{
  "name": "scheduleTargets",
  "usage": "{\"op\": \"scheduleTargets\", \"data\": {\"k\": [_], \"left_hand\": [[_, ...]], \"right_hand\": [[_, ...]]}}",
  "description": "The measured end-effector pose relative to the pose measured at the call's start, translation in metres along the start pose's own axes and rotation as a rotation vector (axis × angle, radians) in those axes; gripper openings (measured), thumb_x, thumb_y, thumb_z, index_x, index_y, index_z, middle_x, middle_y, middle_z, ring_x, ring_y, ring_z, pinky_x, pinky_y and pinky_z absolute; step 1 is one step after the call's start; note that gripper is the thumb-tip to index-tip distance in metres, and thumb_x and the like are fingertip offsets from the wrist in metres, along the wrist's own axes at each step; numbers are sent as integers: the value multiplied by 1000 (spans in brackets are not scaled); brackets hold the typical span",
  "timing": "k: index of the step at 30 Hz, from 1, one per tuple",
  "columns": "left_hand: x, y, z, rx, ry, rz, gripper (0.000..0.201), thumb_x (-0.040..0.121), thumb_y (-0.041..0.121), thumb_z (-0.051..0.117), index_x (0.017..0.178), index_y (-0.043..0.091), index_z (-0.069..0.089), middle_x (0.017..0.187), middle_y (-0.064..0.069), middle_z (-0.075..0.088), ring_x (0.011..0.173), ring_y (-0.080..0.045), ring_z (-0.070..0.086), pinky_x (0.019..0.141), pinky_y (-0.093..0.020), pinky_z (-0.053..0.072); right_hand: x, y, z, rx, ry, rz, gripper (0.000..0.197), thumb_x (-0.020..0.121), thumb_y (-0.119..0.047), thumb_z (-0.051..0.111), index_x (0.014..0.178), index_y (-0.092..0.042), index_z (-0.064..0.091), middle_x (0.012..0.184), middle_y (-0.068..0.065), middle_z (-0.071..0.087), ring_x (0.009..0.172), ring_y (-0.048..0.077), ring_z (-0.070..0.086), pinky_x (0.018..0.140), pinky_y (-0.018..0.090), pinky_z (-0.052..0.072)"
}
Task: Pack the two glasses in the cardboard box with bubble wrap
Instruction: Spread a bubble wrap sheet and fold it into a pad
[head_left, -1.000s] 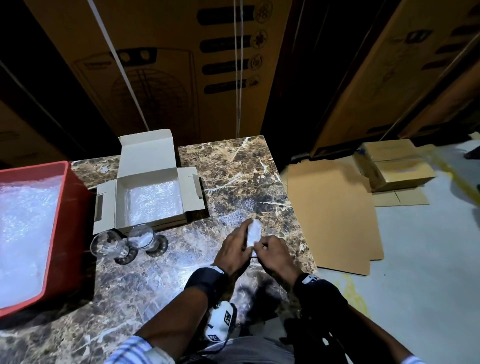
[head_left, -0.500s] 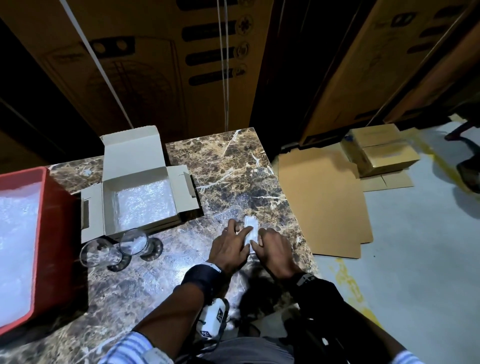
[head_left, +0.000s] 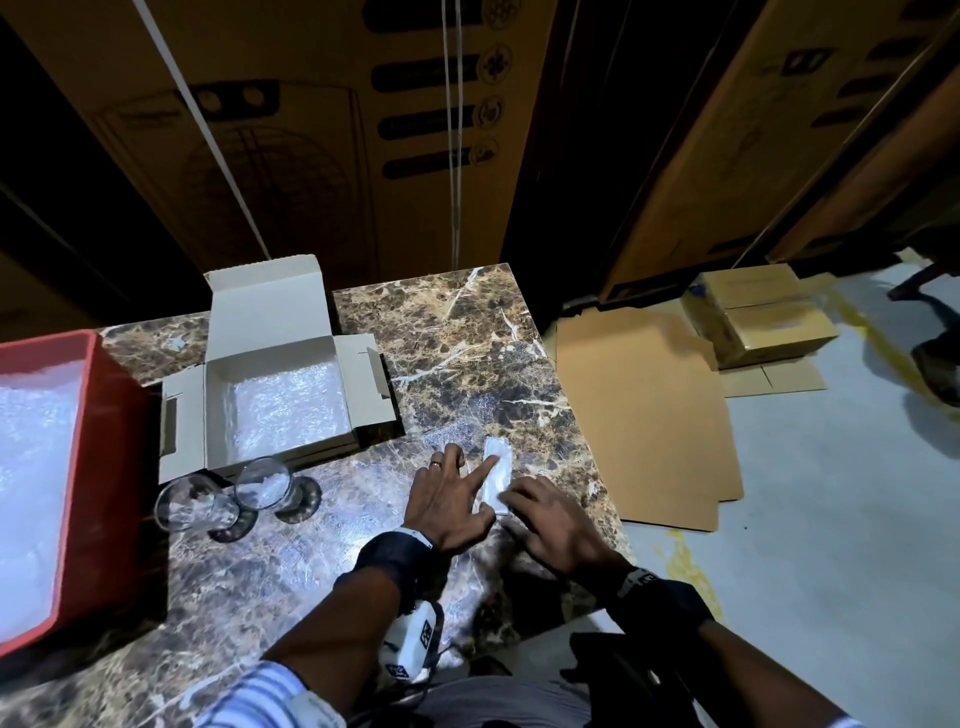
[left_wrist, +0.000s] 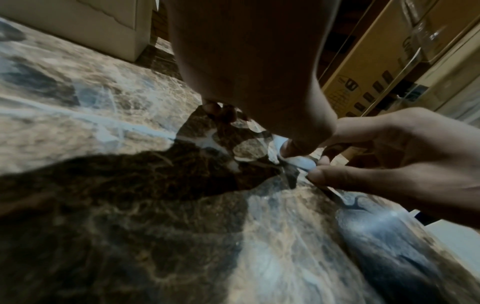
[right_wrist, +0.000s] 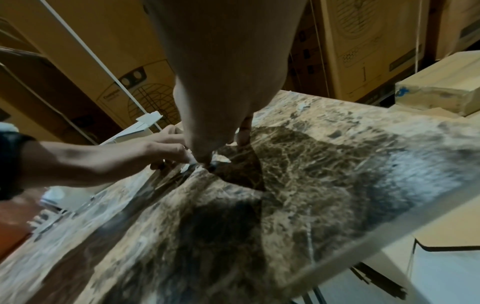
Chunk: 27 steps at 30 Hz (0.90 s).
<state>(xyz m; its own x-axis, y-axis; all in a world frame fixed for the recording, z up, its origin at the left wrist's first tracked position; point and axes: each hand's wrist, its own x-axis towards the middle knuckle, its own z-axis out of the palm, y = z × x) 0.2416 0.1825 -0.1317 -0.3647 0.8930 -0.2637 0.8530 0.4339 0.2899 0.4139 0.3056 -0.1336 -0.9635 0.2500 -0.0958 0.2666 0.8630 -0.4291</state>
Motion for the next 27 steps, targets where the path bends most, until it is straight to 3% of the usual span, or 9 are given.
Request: {"op": "scheduleTargets", "data": {"k": [3,7,12,15,19,21,24,27], "left_hand": [[0,0,-5,-6,-48,11,86,78,67,39,159,43,22,122,-7,33,111,-32,43,94,-44,41],[-7,-1,-10,-63,-26,47,92,72,60,53,157,38,27,127,-6,32,113,-30,42,94,-44,43],[-16,-2,-7,-110,122,209,64,77,45,63,138,29,54,134,-4,43,109,-26,46,85,-40,47],[-18,-1,-3,-175,158,252,39,86,41,62,122,28,66,127,-1,50,105,-24,47,83,-39,46],[-20,1,3,-219,183,249,21,95,35,56,111,31,69,107,7,50,96,-18,41,82,-39,42],[-20,2,4,-245,187,240,18,99,36,53,107,32,69,99,9,48,92,-16,40,81,-41,42],[-20,2,5,-324,202,197,23,103,43,51,108,34,71,97,12,50,91,-14,43,79,-34,40],[-17,2,7,-392,199,137,26,102,44,53,108,29,74,100,14,55,94,-12,43,78,-30,37]], "right_hand": [[5,-6,-5,-58,19,3,32,104,-41,47,119,-20,65,110,0,54,101,19,50,76,35,46],[6,-5,-5,-44,75,5,22,102,-35,50,103,-22,68,100,-4,48,94,17,47,69,38,47],[5,-9,-10,86,119,24,22,103,-39,50,105,-26,68,103,-8,51,98,13,49,76,35,47],[3,-11,-12,163,111,49,20,103,-37,51,110,-25,66,105,-12,53,97,6,48,80,28,45],[4,-10,-15,230,86,84,17,103,-32,50,109,-23,63,101,-12,56,93,5,48,78,25,38],[2,-12,-18,274,73,104,14,103,-31,49,107,-25,61,98,-11,57,90,5,49,76,26,37],[0,-13,-20,394,42,126,7,97,-32,52,104,-33,54,96,-12,60,88,6,54,75,33,47],[1,-12,-17,428,25,150,28,90,-32,56,117,-36,53,106,-15,63,95,6,60,81,33,53]]}}
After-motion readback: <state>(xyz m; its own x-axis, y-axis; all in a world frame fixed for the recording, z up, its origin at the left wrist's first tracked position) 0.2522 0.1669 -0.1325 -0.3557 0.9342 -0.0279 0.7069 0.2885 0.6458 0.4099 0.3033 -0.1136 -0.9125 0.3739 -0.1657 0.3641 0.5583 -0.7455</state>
